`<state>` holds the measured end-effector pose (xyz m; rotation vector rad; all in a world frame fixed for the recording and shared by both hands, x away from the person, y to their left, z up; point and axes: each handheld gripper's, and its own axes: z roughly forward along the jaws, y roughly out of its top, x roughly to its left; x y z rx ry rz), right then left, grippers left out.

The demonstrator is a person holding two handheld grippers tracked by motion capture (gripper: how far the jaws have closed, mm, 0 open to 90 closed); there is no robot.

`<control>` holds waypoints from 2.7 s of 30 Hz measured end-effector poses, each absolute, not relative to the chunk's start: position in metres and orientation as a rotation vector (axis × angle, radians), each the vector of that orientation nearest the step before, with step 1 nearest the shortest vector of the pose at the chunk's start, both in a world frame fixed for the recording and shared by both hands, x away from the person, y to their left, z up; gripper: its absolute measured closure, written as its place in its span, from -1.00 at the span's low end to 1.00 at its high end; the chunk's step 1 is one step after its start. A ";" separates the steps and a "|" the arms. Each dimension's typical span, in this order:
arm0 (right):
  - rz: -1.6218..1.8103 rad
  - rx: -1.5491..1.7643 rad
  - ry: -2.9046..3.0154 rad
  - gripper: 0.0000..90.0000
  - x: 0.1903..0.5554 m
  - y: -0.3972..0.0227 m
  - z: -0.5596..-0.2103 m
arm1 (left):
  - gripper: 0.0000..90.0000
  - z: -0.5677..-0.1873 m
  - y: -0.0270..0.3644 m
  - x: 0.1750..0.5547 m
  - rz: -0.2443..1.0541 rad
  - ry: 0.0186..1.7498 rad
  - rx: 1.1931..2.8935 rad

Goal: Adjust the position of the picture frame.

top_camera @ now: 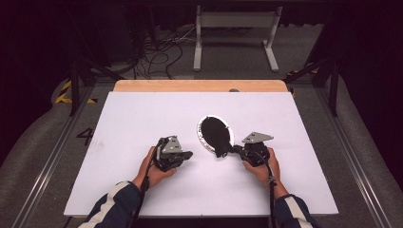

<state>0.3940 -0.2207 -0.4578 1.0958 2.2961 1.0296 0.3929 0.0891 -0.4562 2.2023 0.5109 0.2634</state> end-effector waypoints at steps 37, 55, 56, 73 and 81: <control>1.046 0.917 2.428 1.00 0.376 -0.183 -0.459 | 0.98 -0.463 0.068 0.397 0.248 0.515 2.247; 1.058 0.910 2.448 1.00 0.373 -0.176 -0.459 | 1.00 -0.462 0.079 0.401 0.182 0.480 2.254; 1.060 0.908 2.450 1.00 0.373 -0.176 -0.459 | 1.00 -0.462 0.079 0.402 0.182 0.471 2.254; 1.058 0.845 2.480 1.00 0.369 -0.169 -0.459 | 1.00 -0.461 0.087 0.402 0.177 0.456 2.268; 1.080 0.853 2.482 1.00 0.370 -0.171 -0.460 | 1.00 -0.464 0.086 0.403 0.190 0.493 2.279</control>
